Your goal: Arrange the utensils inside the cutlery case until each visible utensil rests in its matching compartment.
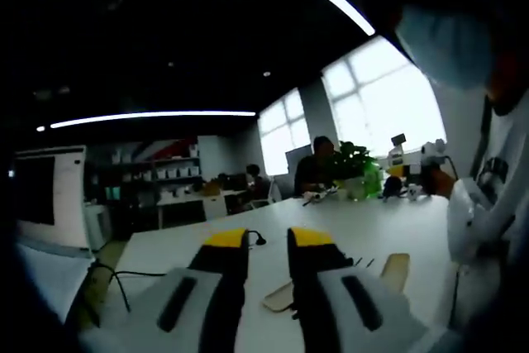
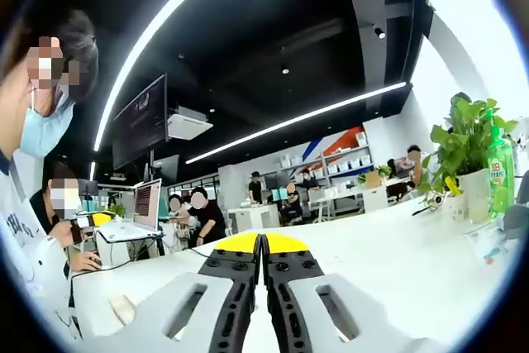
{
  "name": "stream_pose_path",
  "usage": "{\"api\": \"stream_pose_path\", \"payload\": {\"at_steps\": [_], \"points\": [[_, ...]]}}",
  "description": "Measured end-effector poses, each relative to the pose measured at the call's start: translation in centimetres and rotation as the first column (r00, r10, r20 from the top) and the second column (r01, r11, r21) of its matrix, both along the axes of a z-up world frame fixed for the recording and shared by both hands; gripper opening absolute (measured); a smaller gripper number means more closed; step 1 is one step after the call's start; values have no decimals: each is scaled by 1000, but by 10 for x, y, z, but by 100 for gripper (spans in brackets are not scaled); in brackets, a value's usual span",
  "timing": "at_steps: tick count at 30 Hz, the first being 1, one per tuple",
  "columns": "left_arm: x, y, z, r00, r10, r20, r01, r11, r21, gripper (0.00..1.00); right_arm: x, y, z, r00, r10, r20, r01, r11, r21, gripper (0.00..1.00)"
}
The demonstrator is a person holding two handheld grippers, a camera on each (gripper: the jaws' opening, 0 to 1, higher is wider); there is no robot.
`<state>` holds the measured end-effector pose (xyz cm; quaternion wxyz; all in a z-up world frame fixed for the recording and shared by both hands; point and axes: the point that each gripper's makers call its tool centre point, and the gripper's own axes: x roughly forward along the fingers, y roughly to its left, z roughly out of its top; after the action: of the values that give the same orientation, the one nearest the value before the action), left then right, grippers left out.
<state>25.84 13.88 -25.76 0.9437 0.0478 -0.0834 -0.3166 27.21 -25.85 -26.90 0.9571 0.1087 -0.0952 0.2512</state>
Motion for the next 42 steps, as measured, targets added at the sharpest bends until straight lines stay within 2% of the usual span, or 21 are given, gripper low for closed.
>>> {"api": "stream_pose_path", "payload": {"at_steps": [4,8,12,15,17,20,23,29,32,37,39,42], "points": [[-2,-1,-3,1000,-10,-23,9,1000,-22,19,-3,17,-2,997,79,-21,-78,996,45,0],[-3,-4,-4,999,-18,-38,17,999,-37,19,-13,23,12,986,166,23,-167,973,158,0],[-3,-5,-9,999,-5,-45,5,1000,-10,19,-10,20,5,991,133,0,-132,982,135,0],[-2,-7,-14,998,-20,-64,19,1000,-23,18,-9,21,-3,991,134,-26,-129,982,138,0],[-1,-11,-19,997,-28,-78,26,999,-19,18,-9,20,-5,991,133,-32,-127,981,144,0],[3,-13,-31,995,-15,-98,18,1000,22,18,-9,18,-6,991,131,-37,-124,981,151,0],[5,-15,-34,994,-15,-105,19,999,37,18,-8,18,-6,991,126,-35,-119,982,143,0],[5,-19,-39,991,-48,-126,50,999,10,18,-8,18,-10,990,130,-50,-122,982,142,0],[5,-21,-44,989,-55,-137,58,998,19,18,-8,16,-12,990,129,-53,-120,982,145,0],[2,-24,-40,987,-90,-136,92,996,9,18,-8,16,-11,990,132,-51,-122,980,156,0],[4,-28,-43,984,-93,-150,99,995,32,18,-8,16,-12,990,134,-52,-124,980,156,0],[6,-34,-58,979,-90,-184,114,986,125,18,-8,17,-13,989,136,-55,-126,980,155,0]]}}
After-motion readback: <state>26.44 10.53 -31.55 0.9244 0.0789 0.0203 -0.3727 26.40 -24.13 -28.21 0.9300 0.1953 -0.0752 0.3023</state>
